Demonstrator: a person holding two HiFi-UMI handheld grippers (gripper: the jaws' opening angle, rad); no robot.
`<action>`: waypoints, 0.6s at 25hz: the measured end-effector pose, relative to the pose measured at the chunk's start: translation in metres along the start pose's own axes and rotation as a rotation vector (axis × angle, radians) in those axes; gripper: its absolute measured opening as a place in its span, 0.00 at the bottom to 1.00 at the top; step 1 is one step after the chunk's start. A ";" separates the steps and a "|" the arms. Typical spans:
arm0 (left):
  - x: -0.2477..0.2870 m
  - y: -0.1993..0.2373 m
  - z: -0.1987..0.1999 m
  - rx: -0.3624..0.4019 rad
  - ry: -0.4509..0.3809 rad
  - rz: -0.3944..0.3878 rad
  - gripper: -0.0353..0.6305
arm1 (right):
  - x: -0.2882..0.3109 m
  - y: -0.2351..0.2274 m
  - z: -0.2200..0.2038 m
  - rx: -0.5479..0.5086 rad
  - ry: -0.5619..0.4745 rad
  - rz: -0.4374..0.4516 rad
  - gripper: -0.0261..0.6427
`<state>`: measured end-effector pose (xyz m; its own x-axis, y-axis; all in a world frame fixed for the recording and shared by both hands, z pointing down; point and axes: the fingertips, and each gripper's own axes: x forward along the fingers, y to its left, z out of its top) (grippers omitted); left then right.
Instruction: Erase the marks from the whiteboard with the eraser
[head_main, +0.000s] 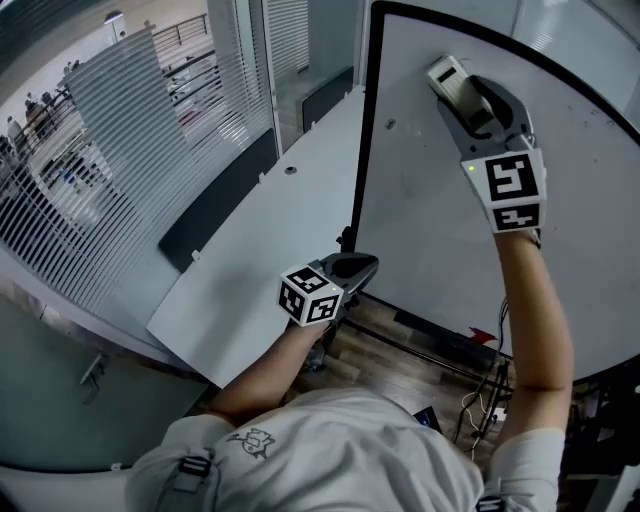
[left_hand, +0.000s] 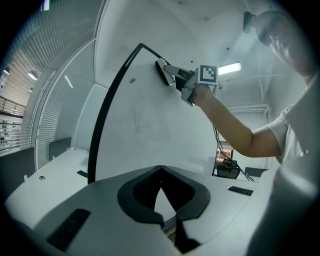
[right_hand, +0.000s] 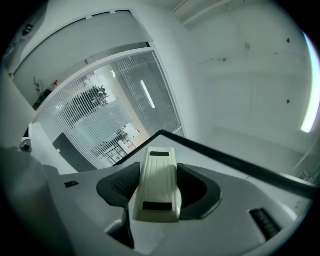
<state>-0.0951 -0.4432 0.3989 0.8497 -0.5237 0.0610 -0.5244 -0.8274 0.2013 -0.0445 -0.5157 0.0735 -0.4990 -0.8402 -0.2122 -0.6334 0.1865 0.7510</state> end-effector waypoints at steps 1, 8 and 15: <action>0.000 0.000 0.002 0.006 -0.003 0.000 0.06 | -0.004 -0.016 0.006 0.000 -0.004 -0.027 0.39; 0.002 -0.003 0.007 0.011 -0.011 -0.006 0.06 | -0.024 -0.078 0.019 -0.001 -0.024 -0.162 0.39; 0.005 -0.003 0.003 0.000 -0.005 -0.011 0.06 | -0.006 -0.015 0.004 -0.017 0.005 -0.048 0.39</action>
<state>-0.0899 -0.4440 0.3960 0.8549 -0.5159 0.0541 -0.5154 -0.8328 0.2019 -0.0346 -0.5113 0.0605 -0.4649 -0.8507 -0.2452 -0.6464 0.1369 0.7506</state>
